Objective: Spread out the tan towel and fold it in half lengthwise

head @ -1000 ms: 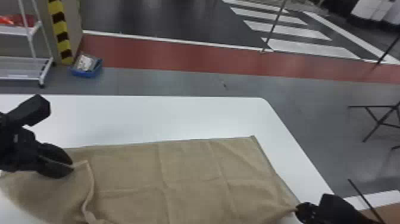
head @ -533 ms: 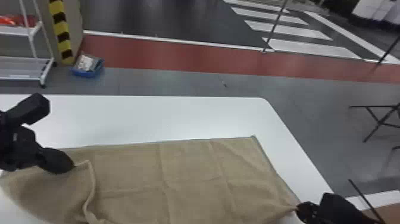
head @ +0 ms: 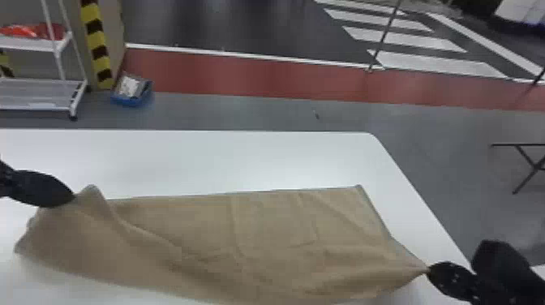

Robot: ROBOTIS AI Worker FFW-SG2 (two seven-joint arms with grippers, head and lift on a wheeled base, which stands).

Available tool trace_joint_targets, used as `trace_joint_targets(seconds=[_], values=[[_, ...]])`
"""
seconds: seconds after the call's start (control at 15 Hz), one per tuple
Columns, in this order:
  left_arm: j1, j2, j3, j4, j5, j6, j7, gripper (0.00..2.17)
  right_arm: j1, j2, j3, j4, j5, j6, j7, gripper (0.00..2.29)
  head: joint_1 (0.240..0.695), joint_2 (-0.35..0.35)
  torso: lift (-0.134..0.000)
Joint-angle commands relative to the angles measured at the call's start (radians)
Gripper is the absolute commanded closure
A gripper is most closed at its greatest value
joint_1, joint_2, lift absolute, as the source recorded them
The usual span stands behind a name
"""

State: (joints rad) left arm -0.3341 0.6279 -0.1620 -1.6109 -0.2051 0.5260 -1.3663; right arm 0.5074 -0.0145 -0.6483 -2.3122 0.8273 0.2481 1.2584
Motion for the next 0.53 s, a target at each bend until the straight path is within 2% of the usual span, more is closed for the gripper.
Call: trace_joint_targets(seconds=[0.0, 0.33, 0.47], values=[[0.003, 0.030, 0.030, 0.022, 0.007, -0.011, 0.012, 1.35, -0.059, -0.039, -0.002, 0.010, -0.004, 0.080, 0.007, 1.42, 0.695, -0.227, -0.128], [0.007, 0.038, 0.044, 0.092, 0.006, -0.063, 0.029, 1.35, -0.159, -0.119, 0.056, 0.100, 0.015, 0.211, 0.032, 1.42, 0.695, -0.191, -0.128], [0.007, 0.039, 0.044, 0.106, 0.006, -0.069, 0.038, 1.35, -0.194, -0.130, 0.087, 0.125, 0.018, 0.236, 0.039, 1.42, 0.695, -0.176, -0.128]])
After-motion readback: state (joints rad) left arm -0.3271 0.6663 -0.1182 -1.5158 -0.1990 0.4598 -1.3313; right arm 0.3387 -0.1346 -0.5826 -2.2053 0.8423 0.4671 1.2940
